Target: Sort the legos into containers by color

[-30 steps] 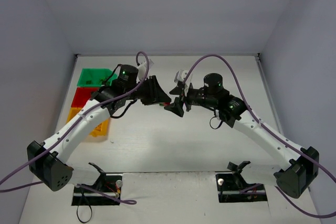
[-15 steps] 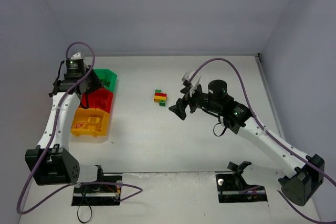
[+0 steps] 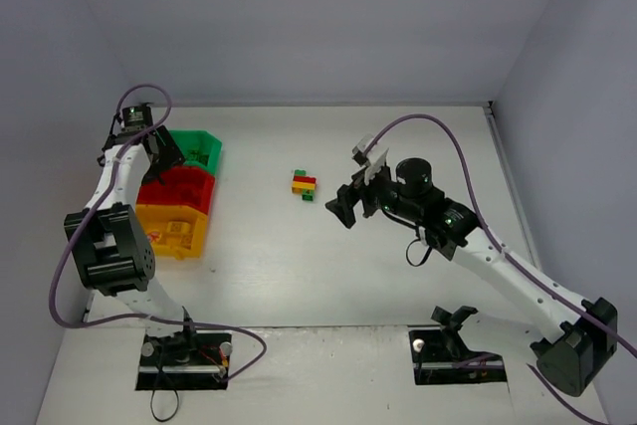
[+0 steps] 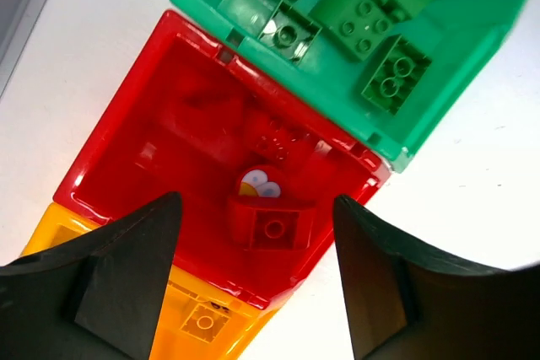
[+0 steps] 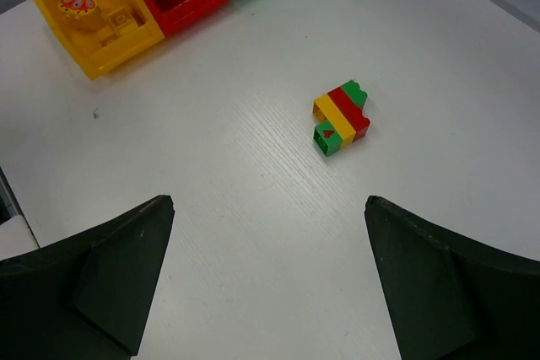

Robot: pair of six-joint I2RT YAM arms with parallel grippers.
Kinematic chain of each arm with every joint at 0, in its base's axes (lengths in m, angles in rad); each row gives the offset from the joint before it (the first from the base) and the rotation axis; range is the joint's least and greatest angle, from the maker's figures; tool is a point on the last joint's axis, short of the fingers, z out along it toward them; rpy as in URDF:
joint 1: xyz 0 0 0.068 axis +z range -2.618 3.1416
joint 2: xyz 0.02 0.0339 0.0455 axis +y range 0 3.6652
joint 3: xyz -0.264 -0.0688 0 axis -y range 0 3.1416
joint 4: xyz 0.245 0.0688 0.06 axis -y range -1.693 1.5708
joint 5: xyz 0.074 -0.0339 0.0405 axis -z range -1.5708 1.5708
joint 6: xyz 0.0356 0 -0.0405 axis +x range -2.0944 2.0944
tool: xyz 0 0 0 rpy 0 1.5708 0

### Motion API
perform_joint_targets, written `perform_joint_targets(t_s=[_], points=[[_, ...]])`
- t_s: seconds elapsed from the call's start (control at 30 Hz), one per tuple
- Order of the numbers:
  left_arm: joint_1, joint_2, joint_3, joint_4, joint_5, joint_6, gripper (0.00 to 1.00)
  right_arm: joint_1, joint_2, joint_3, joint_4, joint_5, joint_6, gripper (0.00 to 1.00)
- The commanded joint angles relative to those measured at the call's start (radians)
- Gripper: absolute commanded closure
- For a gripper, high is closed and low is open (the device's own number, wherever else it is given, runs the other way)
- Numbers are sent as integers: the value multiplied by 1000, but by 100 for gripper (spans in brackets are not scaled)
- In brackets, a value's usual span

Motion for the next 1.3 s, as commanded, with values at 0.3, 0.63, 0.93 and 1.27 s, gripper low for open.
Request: perform_joint_targets(t_s=[0.3,0.63,0.93,1.27], points=[[-71,-232,-35,-1,106,-8,32,-7,396,172,53,237,297,8],[-278,-494,-233,-51,118,-14,32,24,740,418,57,395,473,13],[-291,-589,-360,-74,178,-20,32,47,993,646,-79,527,565,2],[-291,-593,-392,-59,218,-23,32,86,1182,870,-248,673,689,0]])
